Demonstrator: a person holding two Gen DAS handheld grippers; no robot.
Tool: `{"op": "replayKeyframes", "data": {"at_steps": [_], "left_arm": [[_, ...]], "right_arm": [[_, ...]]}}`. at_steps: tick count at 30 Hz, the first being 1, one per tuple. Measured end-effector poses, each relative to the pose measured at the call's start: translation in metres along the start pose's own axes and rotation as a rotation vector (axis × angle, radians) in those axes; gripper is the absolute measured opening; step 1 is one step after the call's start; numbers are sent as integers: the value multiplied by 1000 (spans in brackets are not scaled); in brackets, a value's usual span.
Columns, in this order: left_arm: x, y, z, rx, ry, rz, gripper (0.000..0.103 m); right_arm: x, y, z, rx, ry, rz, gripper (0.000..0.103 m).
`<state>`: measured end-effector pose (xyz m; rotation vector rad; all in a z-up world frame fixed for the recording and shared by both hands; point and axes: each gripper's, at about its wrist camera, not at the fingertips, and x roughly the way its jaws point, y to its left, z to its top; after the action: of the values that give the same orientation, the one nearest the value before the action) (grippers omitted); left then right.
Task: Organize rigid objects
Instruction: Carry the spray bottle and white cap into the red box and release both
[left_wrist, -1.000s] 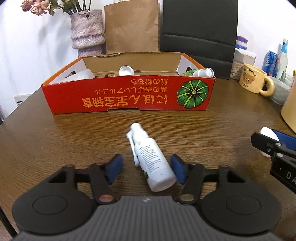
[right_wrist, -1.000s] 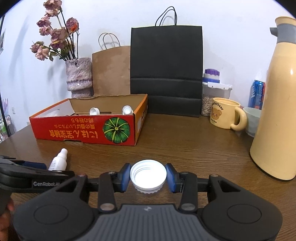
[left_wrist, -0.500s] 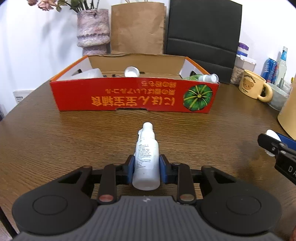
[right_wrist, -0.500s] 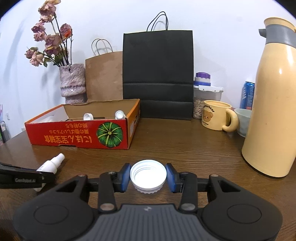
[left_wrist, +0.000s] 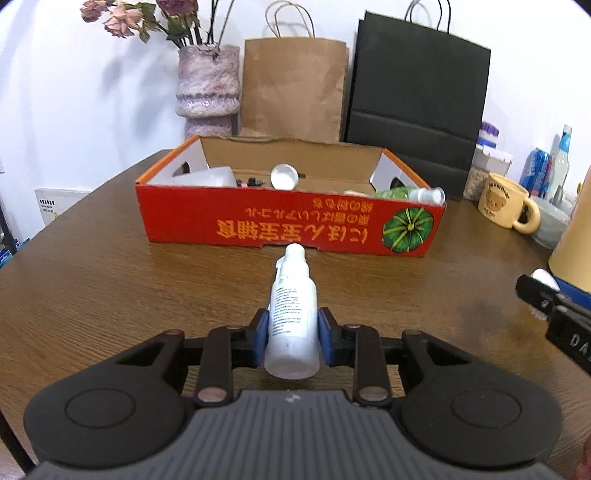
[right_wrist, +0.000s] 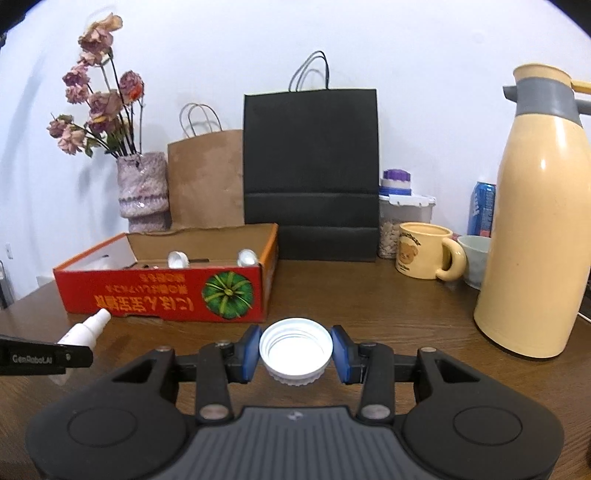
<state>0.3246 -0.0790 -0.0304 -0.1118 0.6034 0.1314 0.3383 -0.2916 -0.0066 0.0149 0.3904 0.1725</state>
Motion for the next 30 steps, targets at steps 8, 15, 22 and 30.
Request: {"op": "replayKeyframes", "data": {"at_steps": [8, 15, 22, 30], "left_arm": [[-17, 12, 19, -4, -69, 2, 29], [-22, 21, 44, -6, -110, -7, 29], [-16, 31, 71, -28, -147, 0, 29], [4, 43, 100, -77, -175, 20, 29]], "right_arm": [[-5, 35, 15, -8, -32, 66, 40], [-6, 63, 36, -41, -66, 100, 40], [4, 82, 60, -72, -102, 113, 40], [35, 94, 81, -51, -116, 129, 40]]}}
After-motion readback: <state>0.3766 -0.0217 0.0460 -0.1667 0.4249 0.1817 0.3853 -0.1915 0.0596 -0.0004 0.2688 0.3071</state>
